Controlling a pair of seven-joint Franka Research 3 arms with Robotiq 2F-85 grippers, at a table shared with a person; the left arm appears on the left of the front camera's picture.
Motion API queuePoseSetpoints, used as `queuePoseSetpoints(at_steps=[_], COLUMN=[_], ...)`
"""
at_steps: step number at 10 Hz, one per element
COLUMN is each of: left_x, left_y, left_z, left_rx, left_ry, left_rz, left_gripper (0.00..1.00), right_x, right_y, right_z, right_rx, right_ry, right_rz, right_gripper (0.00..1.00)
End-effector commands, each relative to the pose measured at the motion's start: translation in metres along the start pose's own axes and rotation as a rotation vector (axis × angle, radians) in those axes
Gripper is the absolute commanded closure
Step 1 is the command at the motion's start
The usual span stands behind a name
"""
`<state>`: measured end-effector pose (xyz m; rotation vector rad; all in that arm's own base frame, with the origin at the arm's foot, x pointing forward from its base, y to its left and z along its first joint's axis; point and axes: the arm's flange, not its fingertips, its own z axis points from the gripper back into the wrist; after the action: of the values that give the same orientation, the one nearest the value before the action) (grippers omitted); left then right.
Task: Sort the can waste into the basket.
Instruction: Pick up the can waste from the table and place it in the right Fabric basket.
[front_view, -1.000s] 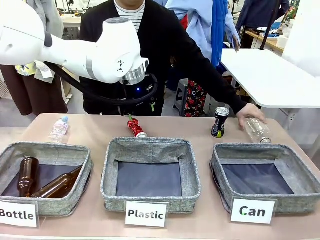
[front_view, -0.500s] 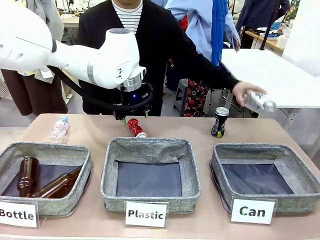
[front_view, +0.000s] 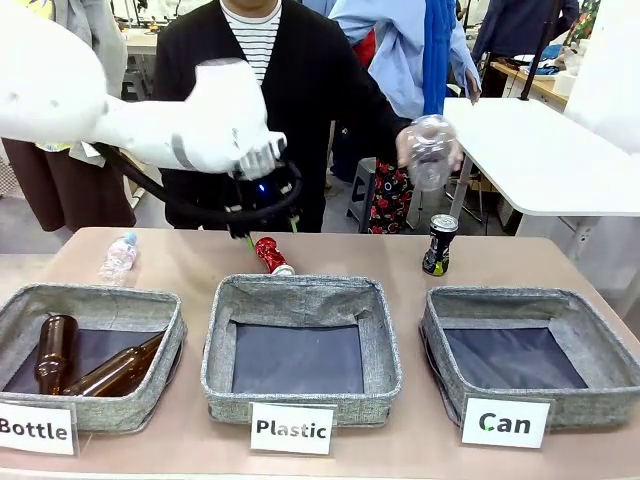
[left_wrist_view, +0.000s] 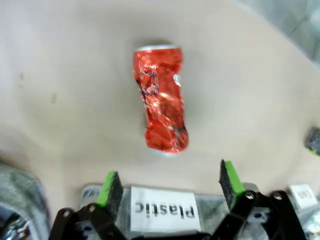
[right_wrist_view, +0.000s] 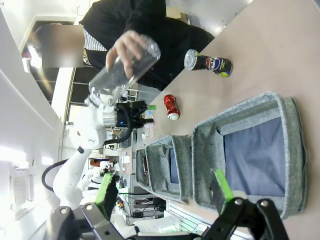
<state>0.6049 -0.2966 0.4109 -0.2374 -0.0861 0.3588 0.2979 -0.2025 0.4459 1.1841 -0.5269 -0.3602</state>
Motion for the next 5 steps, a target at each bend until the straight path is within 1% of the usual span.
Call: queuePoseSetpoints(at_steps=[1, 2, 3, 4, 5], left_x=[-0.016, -0.023, -0.027, -0.028, -0.031], left_y=[0.079, 0.133, 0.183, 0.233, 0.283], left_z=[0.089, 0.140, 0.180, 0.212, 0.234], left_rx=[-0.179, -0.232, -0.251, -0.274, -0.350], left_ry=[0.053, 0.010, 0.004, -0.001, 0.020], left_rz=[-0.086, -0.114, -0.201, -0.254, -0.318], left_gripper=[0.00, 0.00, 0.00, 0.00, 0.00], right_x=[0.002, 0.002, 0.002, 0.002, 0.002], right_y=[0.001, 0.001, 0.001, 0.001, 0.001], right_z=[0.000, 0.000, 0.000, 0.000, 0.000], right_rx=[0.017, 0.017, 0.017, 0.017, 0.017], right_ry=[-0.011, -0.011, -0.011, -0.011, -0.011], right_rz=[0.012, 0.012, 0.012, 0.012, 0.012], right_gripper=[0.00, 0.00, 0.00, 0.00, 0.00])
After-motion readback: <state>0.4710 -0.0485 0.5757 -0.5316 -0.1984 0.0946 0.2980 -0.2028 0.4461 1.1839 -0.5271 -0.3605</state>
